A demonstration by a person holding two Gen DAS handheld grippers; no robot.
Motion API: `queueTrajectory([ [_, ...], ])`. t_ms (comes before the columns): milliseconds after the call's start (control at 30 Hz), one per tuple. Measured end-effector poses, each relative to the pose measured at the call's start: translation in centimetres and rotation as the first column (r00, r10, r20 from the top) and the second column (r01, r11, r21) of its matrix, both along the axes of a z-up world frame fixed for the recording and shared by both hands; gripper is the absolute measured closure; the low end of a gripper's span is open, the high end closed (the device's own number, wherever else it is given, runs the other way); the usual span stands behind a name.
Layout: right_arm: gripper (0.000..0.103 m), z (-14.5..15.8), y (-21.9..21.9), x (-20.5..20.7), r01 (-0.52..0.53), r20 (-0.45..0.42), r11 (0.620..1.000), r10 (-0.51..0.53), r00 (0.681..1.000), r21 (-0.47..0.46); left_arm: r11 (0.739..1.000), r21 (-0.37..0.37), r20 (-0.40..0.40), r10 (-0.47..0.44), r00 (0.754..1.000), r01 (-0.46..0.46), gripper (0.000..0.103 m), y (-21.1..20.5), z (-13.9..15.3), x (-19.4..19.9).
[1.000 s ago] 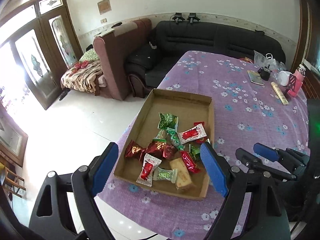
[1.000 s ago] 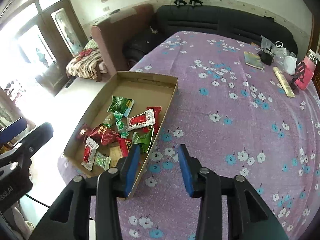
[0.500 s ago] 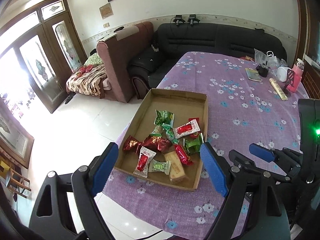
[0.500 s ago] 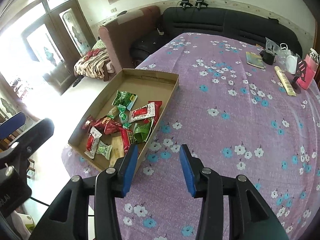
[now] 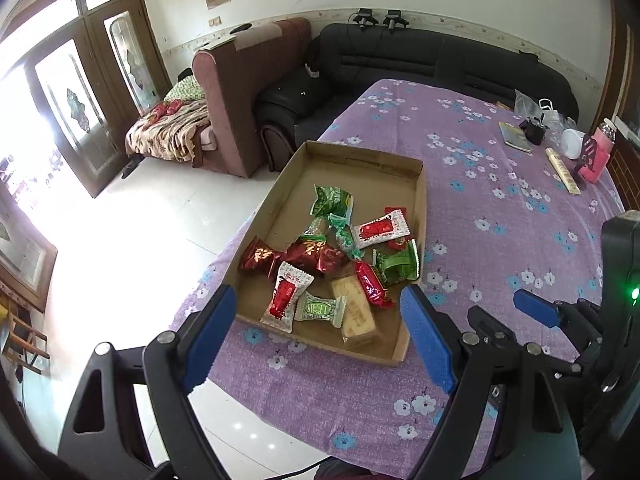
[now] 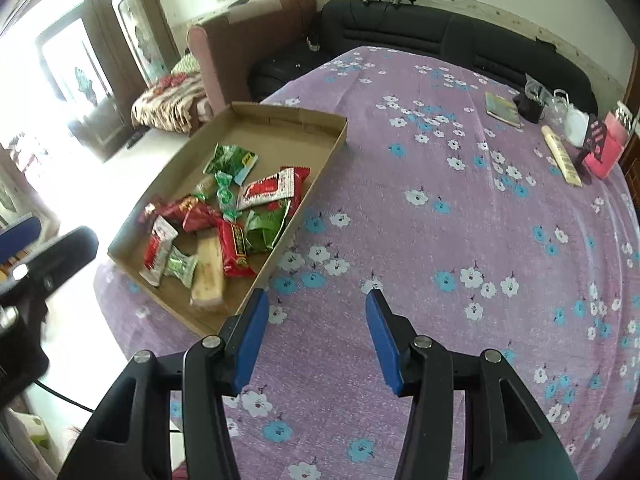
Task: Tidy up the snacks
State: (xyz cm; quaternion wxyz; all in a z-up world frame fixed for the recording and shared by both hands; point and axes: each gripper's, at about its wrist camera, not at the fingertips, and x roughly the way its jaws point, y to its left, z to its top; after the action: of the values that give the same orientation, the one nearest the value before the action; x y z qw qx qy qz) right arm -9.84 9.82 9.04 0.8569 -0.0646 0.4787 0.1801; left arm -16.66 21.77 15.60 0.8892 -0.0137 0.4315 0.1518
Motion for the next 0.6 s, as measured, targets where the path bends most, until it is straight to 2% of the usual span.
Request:
queueTrajectory([
  [133, 0.053, -0.4, 1.1, 0.2, -0.008, 0.010, 0.998, 0.009, 1.000, -0.057, 1.000, -0.014, -0.013, -0.006, 1.000, 0.006, 0.019, 0.7, -0.6, 0.6],
  [600, 0.053, -1.9, 3.0, 2.4, 0.028, -0.017, 0.991, -0.030, 0.999, -0.129, 0.998, -0.059, -0.038, -0.035, 0.999, 0.033, 0.019, 3.3, -2.1, 3.4],
])
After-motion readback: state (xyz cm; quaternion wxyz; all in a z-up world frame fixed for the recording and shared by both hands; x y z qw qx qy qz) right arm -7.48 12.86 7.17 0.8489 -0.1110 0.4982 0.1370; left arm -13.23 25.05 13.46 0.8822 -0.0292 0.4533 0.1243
